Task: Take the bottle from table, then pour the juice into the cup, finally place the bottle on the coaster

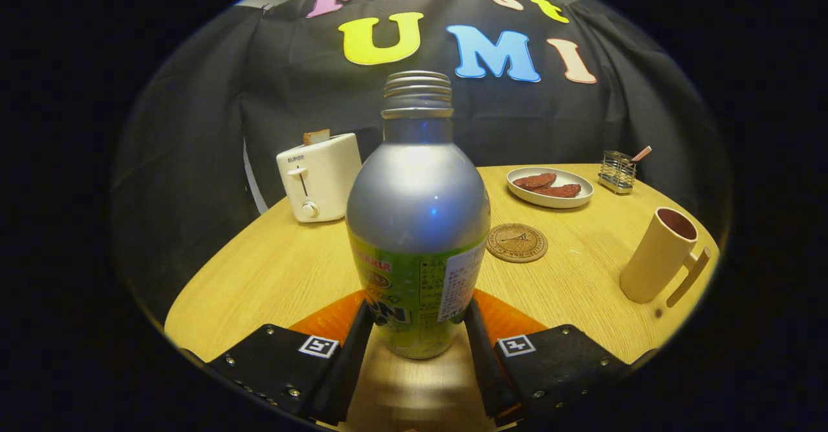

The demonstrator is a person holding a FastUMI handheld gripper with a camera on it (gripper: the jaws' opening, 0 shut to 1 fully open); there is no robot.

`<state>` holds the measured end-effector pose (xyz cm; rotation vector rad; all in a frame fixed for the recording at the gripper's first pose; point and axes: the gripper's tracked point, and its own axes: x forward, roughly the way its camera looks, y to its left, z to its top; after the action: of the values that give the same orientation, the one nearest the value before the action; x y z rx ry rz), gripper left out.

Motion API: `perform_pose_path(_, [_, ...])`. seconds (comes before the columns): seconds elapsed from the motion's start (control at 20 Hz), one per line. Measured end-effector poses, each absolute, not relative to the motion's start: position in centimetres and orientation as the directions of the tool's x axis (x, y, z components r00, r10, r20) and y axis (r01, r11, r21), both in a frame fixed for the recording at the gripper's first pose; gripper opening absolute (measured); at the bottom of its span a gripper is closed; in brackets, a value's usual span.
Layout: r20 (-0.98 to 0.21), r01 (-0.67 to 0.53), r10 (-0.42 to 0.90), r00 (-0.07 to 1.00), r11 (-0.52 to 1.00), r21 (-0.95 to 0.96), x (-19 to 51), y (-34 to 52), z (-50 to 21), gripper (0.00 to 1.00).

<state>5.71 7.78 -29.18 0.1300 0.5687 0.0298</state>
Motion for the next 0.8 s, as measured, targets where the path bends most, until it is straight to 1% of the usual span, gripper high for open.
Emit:
perform_pose_path(0.25, [-0.486, 0.069, 0.046, 0.872, 0.974, 0.216, 6.3, 5.6, -25.1, 0.75])
perform_pose_path(0.55, [-0.464, 0.140, 0.019, 0.886, 0.942, 0.306, 6.8, 2.7, -22.5, 0.74])
perform_pose_path(0.8, [-0.435, 0.167, 0.052, 0.899, 0.877, 0.451, 7.4, 1.2, -21.3, 0.74])
